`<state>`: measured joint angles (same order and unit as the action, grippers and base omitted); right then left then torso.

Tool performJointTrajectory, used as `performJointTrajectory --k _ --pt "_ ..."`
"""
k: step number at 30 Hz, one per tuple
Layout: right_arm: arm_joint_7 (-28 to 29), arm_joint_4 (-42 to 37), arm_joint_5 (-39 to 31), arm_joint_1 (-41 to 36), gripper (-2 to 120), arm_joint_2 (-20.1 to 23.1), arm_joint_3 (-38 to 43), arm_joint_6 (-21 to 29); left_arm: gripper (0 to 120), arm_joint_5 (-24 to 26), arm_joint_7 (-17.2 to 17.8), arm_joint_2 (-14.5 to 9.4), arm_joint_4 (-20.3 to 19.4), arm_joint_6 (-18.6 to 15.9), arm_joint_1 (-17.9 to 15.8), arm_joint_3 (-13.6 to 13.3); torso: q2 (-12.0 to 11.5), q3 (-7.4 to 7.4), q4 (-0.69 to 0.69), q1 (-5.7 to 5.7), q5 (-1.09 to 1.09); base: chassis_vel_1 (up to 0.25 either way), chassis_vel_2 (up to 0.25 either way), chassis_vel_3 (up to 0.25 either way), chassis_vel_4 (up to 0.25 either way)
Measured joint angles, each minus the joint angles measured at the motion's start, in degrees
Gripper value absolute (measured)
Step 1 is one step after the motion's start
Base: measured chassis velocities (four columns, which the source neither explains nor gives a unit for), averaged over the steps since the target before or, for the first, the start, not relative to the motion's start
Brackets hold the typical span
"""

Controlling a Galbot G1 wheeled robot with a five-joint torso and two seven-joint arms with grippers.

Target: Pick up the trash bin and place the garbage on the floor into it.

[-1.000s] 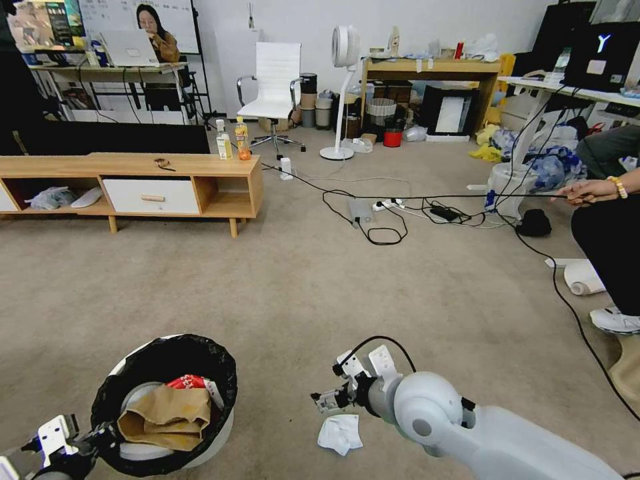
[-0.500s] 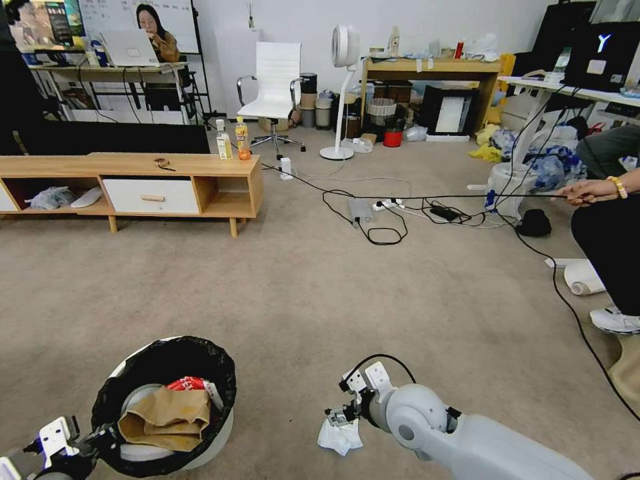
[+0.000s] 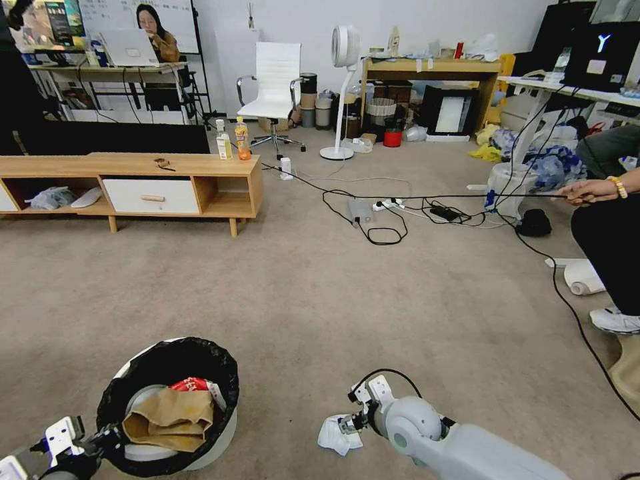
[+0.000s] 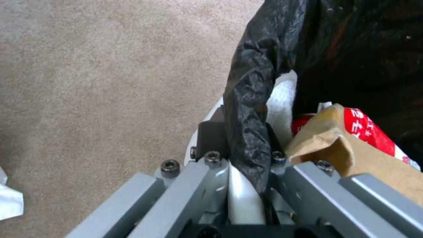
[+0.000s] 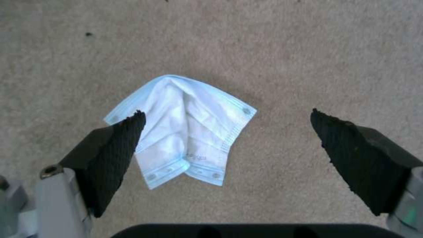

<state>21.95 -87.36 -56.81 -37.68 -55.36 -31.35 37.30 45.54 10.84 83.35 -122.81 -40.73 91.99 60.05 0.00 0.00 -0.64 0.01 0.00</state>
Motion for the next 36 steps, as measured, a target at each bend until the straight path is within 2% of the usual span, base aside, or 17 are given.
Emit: performJointTrajectory --k 9,36 --pt "-1.53 3.97 1.67 0.09 93 -2.21 -0.86 -1.48 2 0.00 0.01 0.06 0.40 0.00 -0.25 -0.09 0.00 0.00 0.00 0.00 -0.01 0.000 0.000 0.000 0.000" --pt "-3.53 8.91 3.23 0.78 89 -6.44 -3.47 -3.96 2 0.01 0.04 0.17 1.05 0.05 -0.90 -0.81 0.00 0.00 0.00 0.00 -0.01 0.000 0.000 0.000 0.000"
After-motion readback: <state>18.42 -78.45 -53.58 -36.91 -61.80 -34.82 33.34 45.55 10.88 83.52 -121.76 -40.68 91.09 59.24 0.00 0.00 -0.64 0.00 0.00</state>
